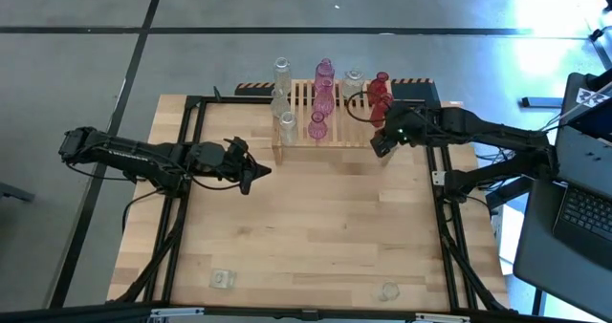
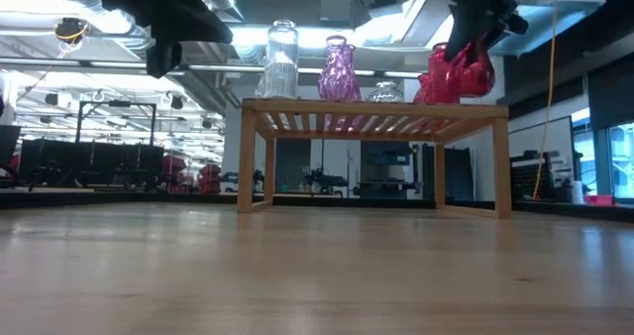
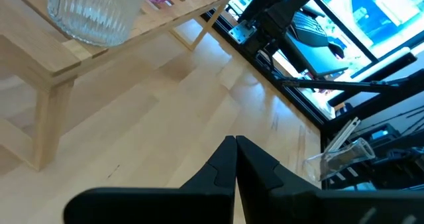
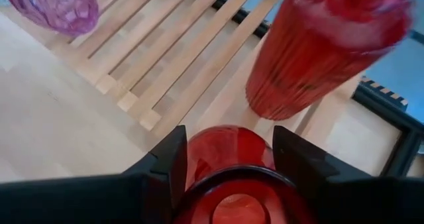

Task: Sort vases onto shelf
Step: Put the red vase on the shelf aligned with the other red vase

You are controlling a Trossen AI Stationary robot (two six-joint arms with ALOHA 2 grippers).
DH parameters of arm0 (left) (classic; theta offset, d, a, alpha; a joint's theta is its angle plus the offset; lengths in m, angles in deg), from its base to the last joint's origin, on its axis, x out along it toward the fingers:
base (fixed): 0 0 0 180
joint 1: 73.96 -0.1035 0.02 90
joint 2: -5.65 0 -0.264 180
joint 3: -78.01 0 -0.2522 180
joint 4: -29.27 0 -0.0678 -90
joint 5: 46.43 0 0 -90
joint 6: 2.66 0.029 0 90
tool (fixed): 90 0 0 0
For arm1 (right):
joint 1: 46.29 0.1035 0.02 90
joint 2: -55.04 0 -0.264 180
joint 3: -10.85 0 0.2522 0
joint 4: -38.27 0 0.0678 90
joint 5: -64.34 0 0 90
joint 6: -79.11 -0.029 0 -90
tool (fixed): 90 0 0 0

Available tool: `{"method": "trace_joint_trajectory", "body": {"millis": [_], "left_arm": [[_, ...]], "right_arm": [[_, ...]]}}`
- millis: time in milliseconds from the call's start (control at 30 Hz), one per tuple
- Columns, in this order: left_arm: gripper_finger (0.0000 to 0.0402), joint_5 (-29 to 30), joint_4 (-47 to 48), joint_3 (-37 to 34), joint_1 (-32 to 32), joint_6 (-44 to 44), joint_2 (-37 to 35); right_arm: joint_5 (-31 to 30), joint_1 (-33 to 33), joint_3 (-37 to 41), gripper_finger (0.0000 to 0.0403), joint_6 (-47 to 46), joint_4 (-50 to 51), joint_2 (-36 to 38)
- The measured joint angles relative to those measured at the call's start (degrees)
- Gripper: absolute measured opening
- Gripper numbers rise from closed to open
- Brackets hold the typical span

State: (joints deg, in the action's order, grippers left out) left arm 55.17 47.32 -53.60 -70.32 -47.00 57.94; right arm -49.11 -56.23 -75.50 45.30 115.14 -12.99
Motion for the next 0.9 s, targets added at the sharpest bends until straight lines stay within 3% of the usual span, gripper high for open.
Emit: {"method": "trace_joint_trajectory", "body": {"millis": [367, 600, 900], "left_arm": [[0.0, -0.2, 0.0, 0.0, 0.0, 0.1, 0.0], [0.0, -1.2, 0.2, 0.0, 0.0, 0.1, 0.0], [0.0, -1.2, 0.2, 0.0, 0.0, 0.0, 0.0]], "right_arm": [[-2.5, 0.2, -0.3, 0.0156, -1.1, -1.1, -5.1], [-6.2, 0.1, 0.1, 0.0214, -2.3, -0.2, -5.3], [-8.7, 0.1, 0.0, 0.0225, -1.8, -0.2, -5.4]]}}
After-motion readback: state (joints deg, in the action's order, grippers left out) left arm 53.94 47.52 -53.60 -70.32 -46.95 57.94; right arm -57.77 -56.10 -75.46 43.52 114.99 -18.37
